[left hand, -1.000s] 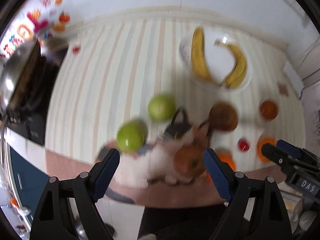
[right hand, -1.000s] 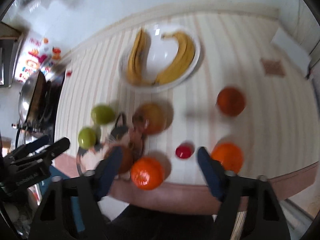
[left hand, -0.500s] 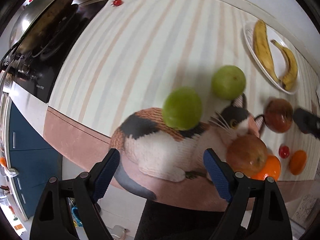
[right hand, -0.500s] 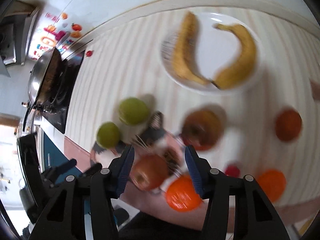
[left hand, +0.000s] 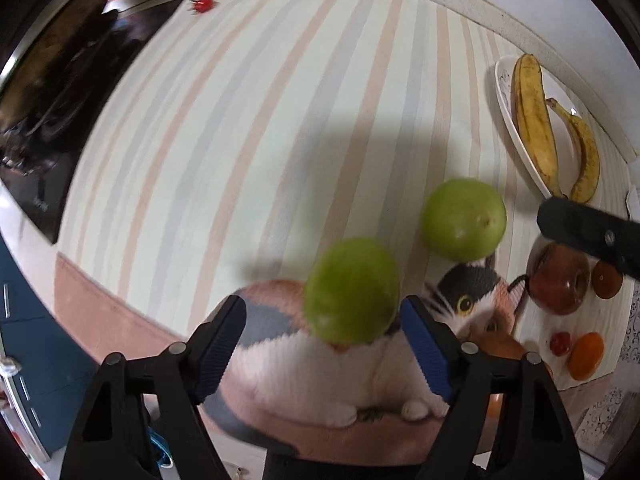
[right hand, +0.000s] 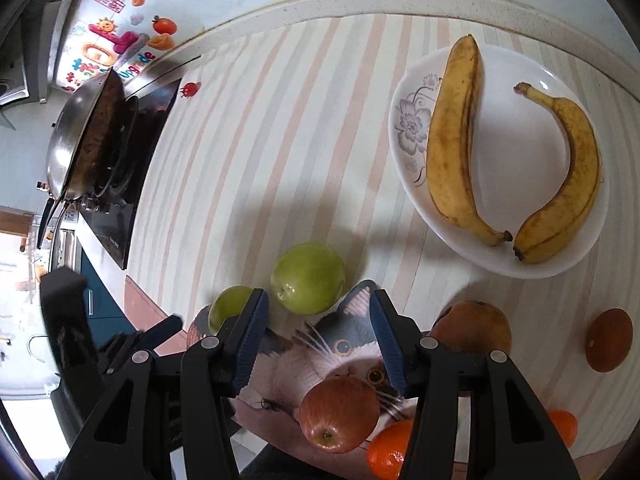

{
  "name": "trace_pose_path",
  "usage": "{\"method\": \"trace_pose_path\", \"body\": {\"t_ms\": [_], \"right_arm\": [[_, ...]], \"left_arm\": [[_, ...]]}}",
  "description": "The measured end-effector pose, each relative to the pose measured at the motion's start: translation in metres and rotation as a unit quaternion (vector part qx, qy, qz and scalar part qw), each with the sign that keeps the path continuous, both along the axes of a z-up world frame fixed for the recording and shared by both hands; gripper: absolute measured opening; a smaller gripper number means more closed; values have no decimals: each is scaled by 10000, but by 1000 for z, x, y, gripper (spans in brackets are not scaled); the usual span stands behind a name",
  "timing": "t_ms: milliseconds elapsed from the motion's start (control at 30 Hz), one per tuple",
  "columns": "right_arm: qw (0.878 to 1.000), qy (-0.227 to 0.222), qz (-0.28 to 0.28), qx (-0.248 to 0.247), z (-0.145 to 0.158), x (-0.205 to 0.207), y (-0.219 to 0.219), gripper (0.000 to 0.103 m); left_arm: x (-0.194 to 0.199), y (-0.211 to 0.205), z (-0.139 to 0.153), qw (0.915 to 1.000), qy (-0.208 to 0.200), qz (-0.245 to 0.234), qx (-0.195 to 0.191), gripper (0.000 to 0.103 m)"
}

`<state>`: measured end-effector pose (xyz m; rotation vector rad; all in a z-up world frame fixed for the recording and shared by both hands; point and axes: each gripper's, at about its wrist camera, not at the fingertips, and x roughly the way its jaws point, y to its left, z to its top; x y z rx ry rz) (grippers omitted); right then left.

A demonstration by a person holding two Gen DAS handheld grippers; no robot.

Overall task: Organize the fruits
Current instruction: 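Move both grippers to the green apples beside the cat cushion, then grasp a green apple with the left gripper while the right gripper grasps another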

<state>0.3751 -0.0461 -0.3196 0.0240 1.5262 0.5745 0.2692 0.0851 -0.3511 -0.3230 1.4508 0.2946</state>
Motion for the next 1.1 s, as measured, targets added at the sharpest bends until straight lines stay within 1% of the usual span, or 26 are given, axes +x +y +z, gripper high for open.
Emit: {"method": "trace_pose_path", "body": {"t_ms": [67, 133, 167, 233, 333, 500, 633, 767, 833, 867, 1000, 1100], "right_arm": [[10000, 56, -29, -24, -4, 3, 1, 56], [9999, 104, -63, -30, -7, 6, 2, 56], [9999, 118, -80, -28, -8, 8, 2, 56], [9999, 135, -97, -34, -9, 12, 4, 56], [9998, 191, -82, -21, -11, 14, 8, 56], [9988, 494, -62, 3, -27, 17, 19, 56], [9979, 646, 33, -35, -38, 16, 28, 56], [9977, 591, 238, -232, -45, 13, 41, 56], [9973, 478, 378, -415, -48, 12, 49, 56], [9972, 457, 413, -432, -49, 12, 50, 57], [9957, 329, 600, -619, -48, 10, 62, 58], [9948, 239, 699, -704, -46, 10, 65, 58]], "left_arm": [[8, 1, -4, 9999, 6, -113, -9, 72], [17, 2, -8, 9996, 30, -255, -82, 64], [21, 2, -9, 9994, 16, -319, -146, 62], [25, 3, -8, 9988, -9, -428, -239, 50], [25, 5, -3, 9981, -45, -537, -282, 44], [16, 16, 2, 9969, -56, -631, -463, 44], [2, 23, 12, 9963, -106, -747, -422, 44], [-16, 30, 21, 9961, -196, -832, -210, 44], [-18, 35, 25, 9961, -215, -844, -132, 44], [-22, 30, 25, 9961, -222, -841, -127, 44], [-29, 29, 26, 9966, -215, -778, -177, 44], [-27, 29, 24, 9967, -149, -716, -351, 44]]}}
